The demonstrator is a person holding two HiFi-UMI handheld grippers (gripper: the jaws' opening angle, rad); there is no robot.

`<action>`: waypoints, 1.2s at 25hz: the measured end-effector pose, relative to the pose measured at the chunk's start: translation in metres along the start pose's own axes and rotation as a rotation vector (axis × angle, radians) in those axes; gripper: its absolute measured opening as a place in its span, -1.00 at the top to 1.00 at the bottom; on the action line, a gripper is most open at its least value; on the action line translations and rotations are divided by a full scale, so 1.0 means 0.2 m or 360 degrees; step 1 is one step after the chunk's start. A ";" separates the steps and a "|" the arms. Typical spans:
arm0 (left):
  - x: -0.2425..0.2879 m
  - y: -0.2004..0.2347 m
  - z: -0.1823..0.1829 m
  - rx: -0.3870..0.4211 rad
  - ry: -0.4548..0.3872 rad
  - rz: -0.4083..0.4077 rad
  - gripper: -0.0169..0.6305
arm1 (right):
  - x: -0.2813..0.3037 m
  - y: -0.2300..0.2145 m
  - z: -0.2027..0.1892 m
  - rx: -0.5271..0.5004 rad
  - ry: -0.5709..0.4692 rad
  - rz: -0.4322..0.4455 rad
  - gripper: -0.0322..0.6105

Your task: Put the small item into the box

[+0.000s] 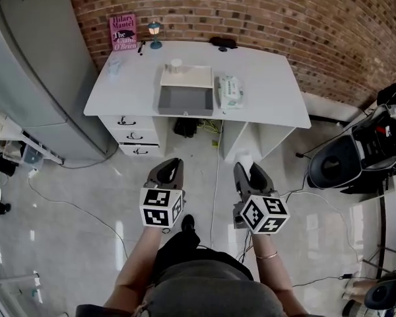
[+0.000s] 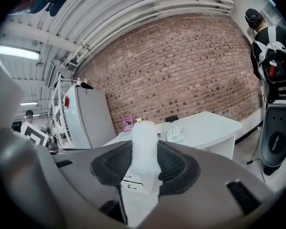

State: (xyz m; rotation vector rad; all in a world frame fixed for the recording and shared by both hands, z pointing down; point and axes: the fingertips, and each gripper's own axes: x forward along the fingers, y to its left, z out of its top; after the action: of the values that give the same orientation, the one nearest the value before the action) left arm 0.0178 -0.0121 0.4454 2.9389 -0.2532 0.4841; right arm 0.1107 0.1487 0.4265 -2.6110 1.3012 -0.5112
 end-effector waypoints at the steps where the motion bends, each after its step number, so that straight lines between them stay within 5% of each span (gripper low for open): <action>1: 0.03 0.03 0.01 0.0004 -0.0001 -0.0006 0.83 | 0.04 0.00 0.01 -0.0003 -0.0001 -0.0007 0.38; 12: 0.22 0.22 0.09 0.0005 -0.0031 -0.0066 0.83 | 0.33 0.03 0.04 -0.0005 0.0016 -0.0042 0.38; 30: 0.30 0.41 0.09 -0.0101 -0.0024 0.0017 0.83 | 0.65 0.07 0.11 -0.0103 0.0076 0.0080 0.38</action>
State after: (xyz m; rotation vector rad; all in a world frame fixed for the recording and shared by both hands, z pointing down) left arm 0.0645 -0.1035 0.4585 2.8818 -0.2806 0.4470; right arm 0.1802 0.0366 0.4306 -2.6254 1.4171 -0.5352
